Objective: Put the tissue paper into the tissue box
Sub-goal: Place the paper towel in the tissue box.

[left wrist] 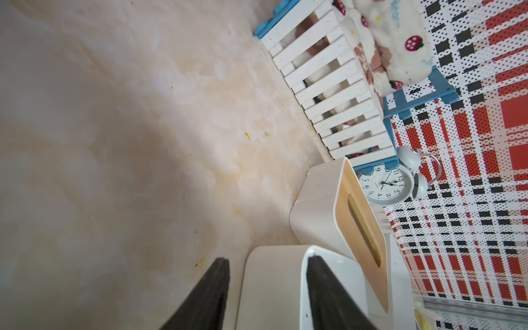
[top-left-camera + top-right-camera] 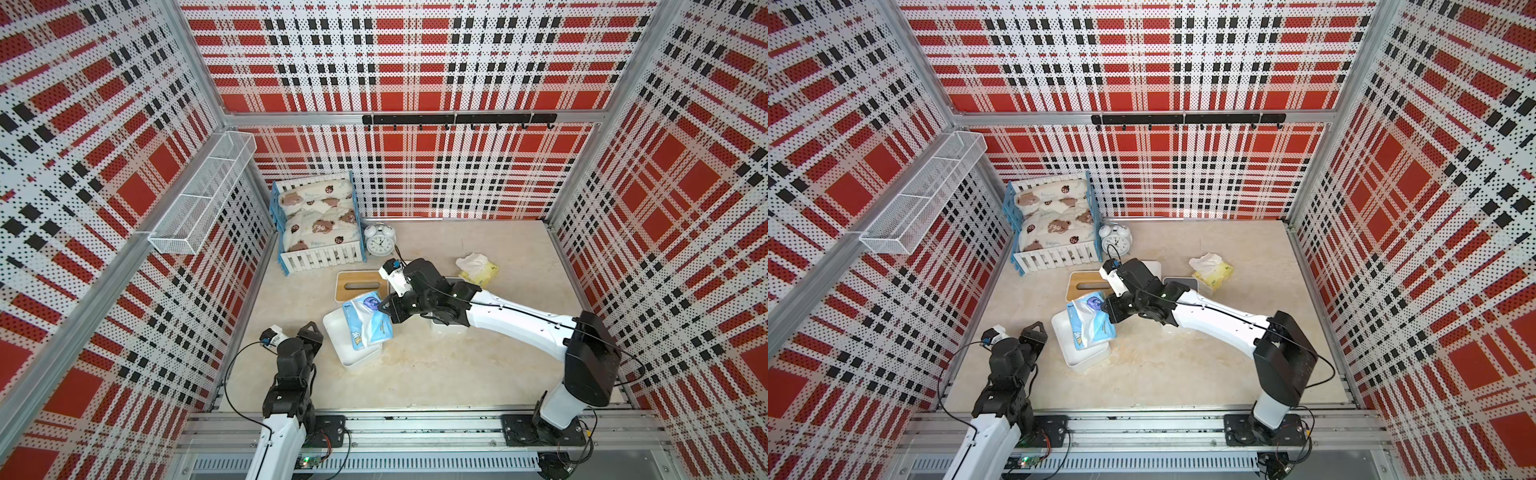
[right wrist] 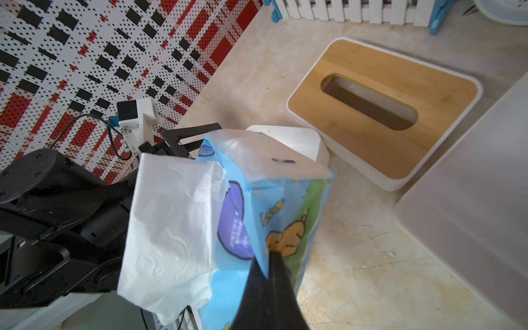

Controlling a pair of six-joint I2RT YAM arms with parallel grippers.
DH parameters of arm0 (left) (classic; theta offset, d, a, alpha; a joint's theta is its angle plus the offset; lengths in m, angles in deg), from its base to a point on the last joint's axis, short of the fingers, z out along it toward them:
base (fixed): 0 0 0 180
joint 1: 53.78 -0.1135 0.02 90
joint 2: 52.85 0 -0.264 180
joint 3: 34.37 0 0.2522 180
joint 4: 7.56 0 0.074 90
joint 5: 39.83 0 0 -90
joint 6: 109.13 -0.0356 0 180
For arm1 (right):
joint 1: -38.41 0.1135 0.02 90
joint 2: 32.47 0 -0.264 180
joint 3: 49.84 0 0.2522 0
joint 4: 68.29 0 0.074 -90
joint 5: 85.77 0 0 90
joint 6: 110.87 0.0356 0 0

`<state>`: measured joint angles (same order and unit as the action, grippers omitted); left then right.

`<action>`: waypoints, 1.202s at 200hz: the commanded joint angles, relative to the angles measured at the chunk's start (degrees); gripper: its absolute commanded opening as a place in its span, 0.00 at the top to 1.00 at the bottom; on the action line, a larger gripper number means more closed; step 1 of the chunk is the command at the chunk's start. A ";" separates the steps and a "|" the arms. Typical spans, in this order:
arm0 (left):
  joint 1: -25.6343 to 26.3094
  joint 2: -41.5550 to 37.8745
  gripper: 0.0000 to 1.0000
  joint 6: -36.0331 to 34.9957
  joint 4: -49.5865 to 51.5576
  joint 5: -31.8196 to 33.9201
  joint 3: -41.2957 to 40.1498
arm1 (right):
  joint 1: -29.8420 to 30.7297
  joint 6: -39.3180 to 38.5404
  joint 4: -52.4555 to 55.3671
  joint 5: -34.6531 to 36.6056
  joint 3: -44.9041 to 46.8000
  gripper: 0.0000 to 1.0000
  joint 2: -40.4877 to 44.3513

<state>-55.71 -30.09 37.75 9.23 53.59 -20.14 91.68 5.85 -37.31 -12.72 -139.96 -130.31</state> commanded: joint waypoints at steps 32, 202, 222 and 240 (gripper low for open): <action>-1.67 7.62 0.52 0.69 -9.66 -7.61 -0.81 | 1.39 0.66 -3.69 -4.97 -4.55 1.00 -6.15; -2.01 -2.00 0.62 2.52 -8.42 -6.11 1.74 | 1.54 0.41 -2.61 -7.06 -10.54 1.00 -21.40; -2.01 -0.59 0.59 1.59 -8.73 -6.64 2.29 | 1.54 -0.50 -0.85 -4.32 -11.16 0.95 -21.48; -2.02 -0.04 0.57 0.71 -8.83 -6.47 2.34 | 1.48 -1.37 0.71 -2.22 -11.68 0.89 -20.85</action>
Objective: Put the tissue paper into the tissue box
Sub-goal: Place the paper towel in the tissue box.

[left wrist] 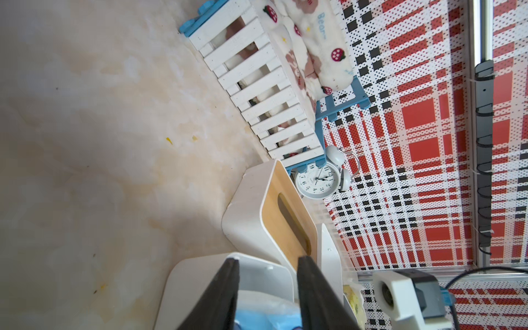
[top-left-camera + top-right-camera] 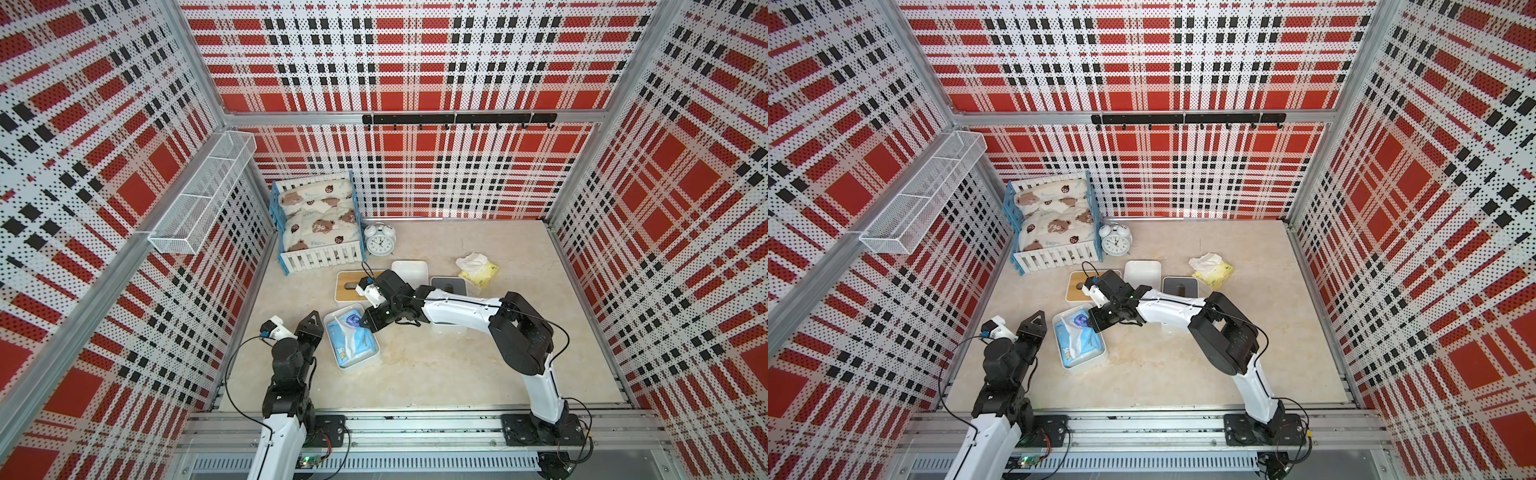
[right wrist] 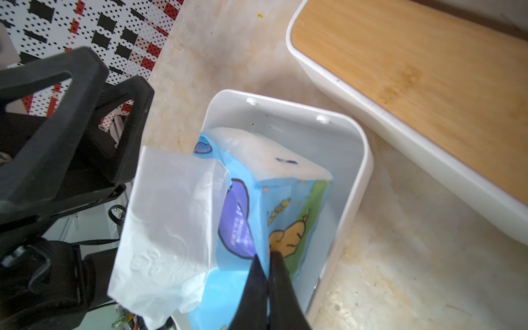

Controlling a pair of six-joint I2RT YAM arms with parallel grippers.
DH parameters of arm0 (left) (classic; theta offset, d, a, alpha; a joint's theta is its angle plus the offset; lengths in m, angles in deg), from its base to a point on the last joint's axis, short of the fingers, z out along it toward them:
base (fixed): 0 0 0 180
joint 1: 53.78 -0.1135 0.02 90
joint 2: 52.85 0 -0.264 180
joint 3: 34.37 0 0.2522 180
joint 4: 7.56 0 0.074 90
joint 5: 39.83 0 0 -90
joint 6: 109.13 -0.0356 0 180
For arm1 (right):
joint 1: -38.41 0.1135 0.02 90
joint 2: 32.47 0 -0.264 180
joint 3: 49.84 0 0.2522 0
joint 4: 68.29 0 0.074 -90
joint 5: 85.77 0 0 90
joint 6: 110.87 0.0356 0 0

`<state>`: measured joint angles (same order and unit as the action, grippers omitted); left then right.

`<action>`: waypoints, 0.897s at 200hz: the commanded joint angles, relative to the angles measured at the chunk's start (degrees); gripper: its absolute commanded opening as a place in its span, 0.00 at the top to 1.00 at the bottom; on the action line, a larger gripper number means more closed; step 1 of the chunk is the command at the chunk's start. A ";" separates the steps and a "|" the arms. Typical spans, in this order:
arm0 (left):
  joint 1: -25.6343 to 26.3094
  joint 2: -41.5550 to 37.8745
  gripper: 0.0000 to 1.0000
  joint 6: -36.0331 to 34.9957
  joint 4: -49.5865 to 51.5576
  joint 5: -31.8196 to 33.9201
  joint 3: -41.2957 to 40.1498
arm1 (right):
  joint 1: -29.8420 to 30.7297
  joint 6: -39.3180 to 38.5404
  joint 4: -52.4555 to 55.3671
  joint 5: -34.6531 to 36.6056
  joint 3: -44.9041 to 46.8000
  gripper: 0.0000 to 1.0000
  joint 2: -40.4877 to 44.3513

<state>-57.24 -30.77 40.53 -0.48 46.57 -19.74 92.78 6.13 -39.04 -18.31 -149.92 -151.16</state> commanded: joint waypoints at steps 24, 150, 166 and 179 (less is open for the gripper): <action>-0.49 0.44 0.54 -2.53 0.89 0.63 1.99 | 0.39 -2.97 5.14 5.01 -3.66 0.76 0.56; -0.29 1.24 0.46 -6.65 2.46 -0.65 4.22 | -24.15 -10.93 17.60 18.57 9.93 0.49 30.78; -0.13 1.80 0.44 -7.10 2.20 -0.97 4.32 | -30.44 -11.30 17.81 19.20 12.59 0.44 32.87; -0.06 1.95 0.43 -7.36 2.10 -1.15 4.32 | -35.89 -10.87 16.62 18.30 15.32 0.43 34.02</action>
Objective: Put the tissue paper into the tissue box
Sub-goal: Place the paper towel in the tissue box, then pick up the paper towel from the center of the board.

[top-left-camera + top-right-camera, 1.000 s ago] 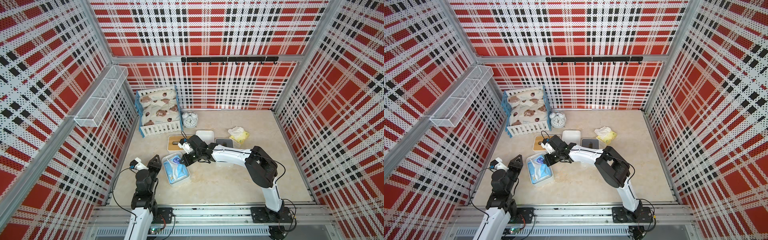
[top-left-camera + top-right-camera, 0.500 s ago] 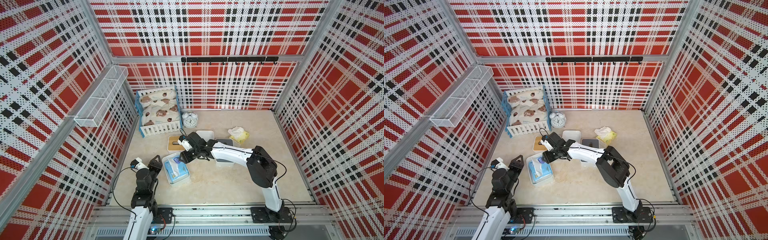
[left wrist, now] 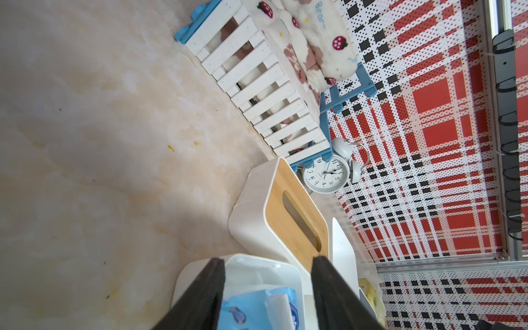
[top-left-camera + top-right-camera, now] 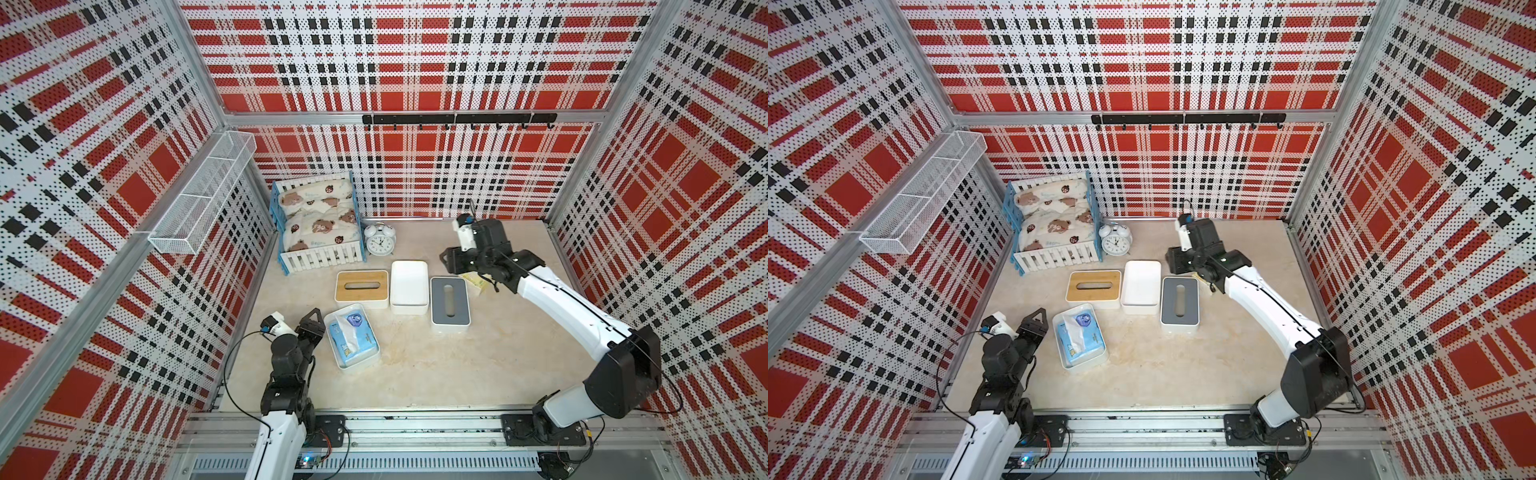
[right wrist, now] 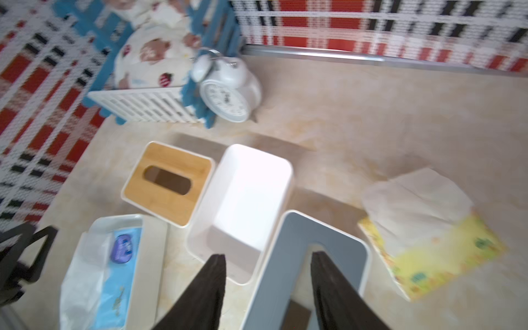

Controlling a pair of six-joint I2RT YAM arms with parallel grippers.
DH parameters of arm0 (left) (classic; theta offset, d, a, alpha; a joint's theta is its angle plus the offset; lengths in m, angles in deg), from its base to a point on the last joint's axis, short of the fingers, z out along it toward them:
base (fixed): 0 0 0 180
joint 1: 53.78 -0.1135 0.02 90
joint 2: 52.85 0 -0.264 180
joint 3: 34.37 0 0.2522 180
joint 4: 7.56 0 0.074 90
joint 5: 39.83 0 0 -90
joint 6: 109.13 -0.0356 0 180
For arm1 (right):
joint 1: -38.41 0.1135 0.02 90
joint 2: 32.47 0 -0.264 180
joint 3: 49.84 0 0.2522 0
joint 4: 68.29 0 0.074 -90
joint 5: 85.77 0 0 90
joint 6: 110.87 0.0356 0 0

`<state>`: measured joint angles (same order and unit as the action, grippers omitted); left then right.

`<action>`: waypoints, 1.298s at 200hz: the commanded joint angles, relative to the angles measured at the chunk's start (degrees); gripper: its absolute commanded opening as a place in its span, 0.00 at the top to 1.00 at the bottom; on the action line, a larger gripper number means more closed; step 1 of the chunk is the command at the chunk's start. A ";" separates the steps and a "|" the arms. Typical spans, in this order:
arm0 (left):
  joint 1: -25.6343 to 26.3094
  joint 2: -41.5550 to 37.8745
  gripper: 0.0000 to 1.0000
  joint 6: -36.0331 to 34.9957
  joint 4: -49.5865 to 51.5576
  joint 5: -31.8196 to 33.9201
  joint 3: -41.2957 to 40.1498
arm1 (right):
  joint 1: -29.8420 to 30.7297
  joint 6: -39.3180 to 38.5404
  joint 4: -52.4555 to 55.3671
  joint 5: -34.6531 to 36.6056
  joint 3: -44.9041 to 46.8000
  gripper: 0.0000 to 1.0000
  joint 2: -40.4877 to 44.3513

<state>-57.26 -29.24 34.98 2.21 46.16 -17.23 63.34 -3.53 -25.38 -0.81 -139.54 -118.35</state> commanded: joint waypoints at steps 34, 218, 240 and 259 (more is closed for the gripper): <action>0.21 0.59 0.43 -2.15 -0.78 -0.77 1.72 | -15.31 -0.07 -1.46 -0.84 11.53 0.38 1.06; 1.54 3.00 0.39 -2.60 -1.01 -1.64 3.57 | -22.52 3.80 -15.58 -4.95 10.78 0.41 -18.13; 1.79 3.65 0.39 -2.44 -1.28 -1.81 3.56 | -22.67 4.32 -17.90 -5.33 10.82 0.42 -19.29; 1.92 3.76 0.39 -2.60 -1.15 -1.84 3.83 | -22.76 4.47 -18.45 -5.78 9.76 0.44 -20.98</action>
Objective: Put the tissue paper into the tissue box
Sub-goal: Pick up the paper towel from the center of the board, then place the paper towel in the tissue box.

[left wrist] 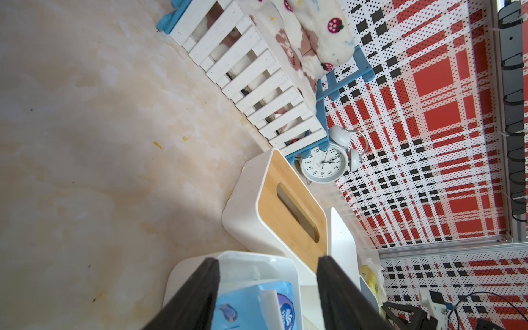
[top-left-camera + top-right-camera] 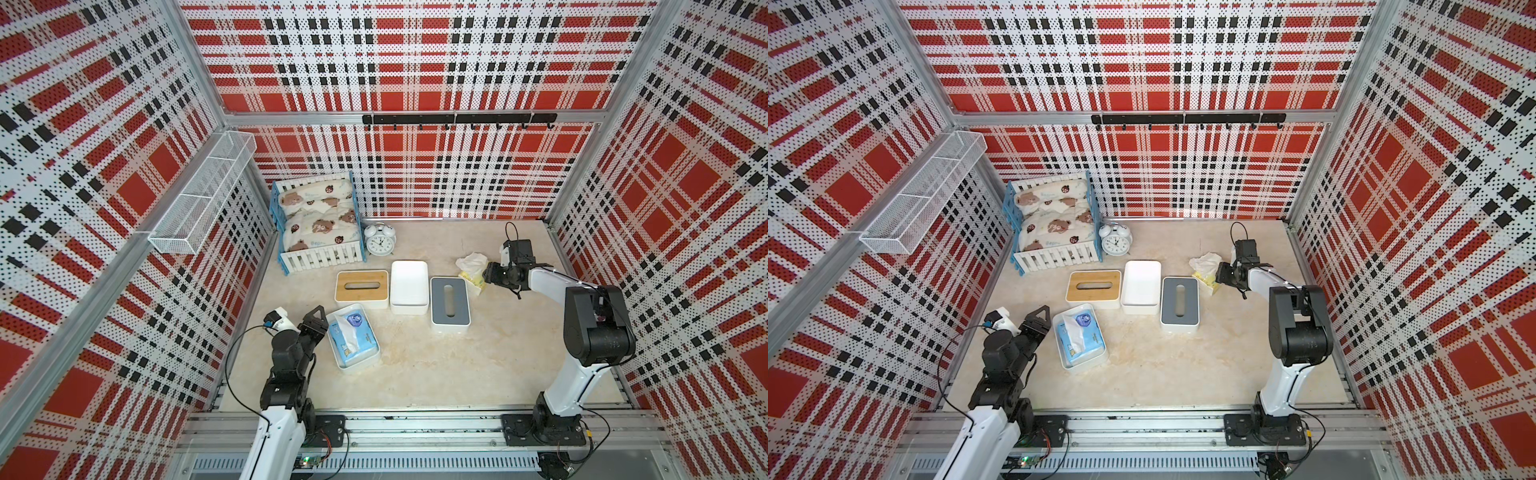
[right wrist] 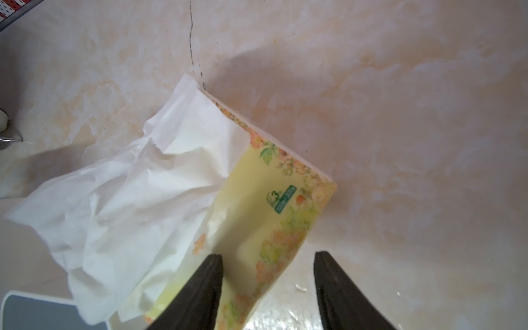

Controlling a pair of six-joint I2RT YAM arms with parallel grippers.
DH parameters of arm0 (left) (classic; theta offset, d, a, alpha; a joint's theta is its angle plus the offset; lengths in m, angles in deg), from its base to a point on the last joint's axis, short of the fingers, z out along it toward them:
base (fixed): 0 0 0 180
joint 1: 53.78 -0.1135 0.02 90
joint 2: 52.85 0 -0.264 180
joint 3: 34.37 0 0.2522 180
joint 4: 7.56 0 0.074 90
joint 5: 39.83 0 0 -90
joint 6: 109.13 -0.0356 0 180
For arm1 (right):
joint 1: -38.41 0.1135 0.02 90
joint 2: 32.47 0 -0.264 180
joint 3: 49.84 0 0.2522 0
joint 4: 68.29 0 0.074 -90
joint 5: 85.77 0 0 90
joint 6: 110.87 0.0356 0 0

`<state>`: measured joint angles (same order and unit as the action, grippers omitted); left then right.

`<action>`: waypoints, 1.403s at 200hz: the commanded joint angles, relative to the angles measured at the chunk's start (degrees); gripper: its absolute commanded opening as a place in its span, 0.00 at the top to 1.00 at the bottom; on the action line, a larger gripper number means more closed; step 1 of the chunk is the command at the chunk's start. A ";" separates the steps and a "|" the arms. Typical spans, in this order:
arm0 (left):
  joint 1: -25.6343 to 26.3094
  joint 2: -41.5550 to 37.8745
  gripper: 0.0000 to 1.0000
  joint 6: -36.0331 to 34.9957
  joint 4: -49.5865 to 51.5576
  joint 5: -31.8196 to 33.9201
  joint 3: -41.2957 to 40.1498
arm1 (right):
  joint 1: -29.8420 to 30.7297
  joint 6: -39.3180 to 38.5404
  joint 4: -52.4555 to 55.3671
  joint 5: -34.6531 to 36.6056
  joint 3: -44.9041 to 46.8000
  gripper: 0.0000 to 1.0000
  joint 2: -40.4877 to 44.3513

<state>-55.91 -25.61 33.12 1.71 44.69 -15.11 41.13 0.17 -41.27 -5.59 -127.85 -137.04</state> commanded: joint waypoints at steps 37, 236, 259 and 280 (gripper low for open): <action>0.68 -0.26 0.39 -0.84 -0.26 0.17 2.23 | -0.59 0.91 -2.53 -2.26 -3.91 0.58 -5.32; 3.77 2.64 0.38 -1.10 -0.25 2.88 4.79 | 3.85 -1.83 7.97 -4.77 -11.11 1.00 10.91; 4.09 2.29 0.38 -1.11 -0.17 3.14 4.55 | 6.83 -1.35 9.60 -5.02 -13.87 1.00 11.48; 4.33 2.34 0.38 -1.01 -0.17 3.38 4.35 | 10.64 -0.68 10.16 -5.16 -15.89 1.00 10.78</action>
<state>-52.10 -23.01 33.05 1.95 47.29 -12.51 48.15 -0.91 -32.94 -9.96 -141.12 -127.49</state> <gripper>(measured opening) 0.620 0.047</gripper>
